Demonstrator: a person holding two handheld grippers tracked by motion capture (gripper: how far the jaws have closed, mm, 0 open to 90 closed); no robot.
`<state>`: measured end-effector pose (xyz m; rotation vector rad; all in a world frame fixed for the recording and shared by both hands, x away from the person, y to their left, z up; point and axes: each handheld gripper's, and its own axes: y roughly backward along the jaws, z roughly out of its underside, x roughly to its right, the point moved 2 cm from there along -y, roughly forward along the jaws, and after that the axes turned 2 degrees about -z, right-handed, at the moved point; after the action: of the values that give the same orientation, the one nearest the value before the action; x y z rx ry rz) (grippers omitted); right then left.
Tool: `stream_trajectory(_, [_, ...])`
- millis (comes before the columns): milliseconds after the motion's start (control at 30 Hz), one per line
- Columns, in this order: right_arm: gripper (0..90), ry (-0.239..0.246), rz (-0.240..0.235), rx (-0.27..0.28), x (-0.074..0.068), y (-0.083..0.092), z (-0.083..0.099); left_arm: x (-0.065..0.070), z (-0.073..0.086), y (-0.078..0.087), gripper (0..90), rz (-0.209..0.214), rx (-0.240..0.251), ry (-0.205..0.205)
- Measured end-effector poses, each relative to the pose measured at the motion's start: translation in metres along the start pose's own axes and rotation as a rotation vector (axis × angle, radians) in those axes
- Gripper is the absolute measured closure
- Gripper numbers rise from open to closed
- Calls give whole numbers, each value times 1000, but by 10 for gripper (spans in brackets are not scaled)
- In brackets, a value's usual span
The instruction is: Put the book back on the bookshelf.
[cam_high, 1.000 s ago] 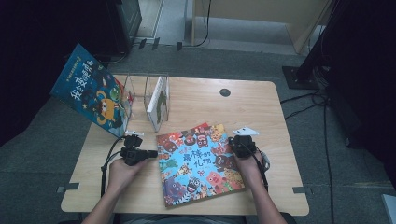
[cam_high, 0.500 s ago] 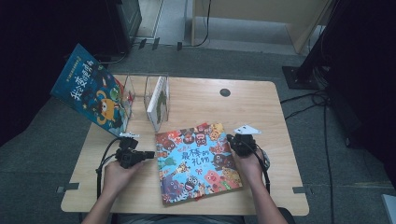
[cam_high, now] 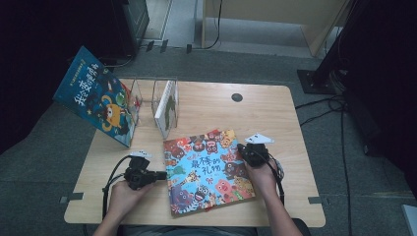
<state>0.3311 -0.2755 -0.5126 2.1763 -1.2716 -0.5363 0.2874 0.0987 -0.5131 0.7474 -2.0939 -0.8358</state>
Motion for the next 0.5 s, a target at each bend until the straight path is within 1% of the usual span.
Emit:
stream_trajectory(100, [900,2,-12,2,-1,-2,-1,1,1,0,900,-9,6,3])
stream_trajectory(167, [900,2,-10,1,-2,-2,-2,2,1,0,900,-14,7,0])
stream_trajectory(233, [900,-5,-6,1,-1,-2,-2,4,2,-2,900,14,3,1])
stream_trajectory(300, [900,-10,1,-1,1,-1,-1,10,2,-5,900,29,-5,-13])
stream_trajectory(367, [900,-24,8,2,5,2,0,15,1,-9,900,34,-9,-31])
stream_trajectory(500, [900,-52,30,16,14,12,4,26,-2,-17,900,50,-18,-53])
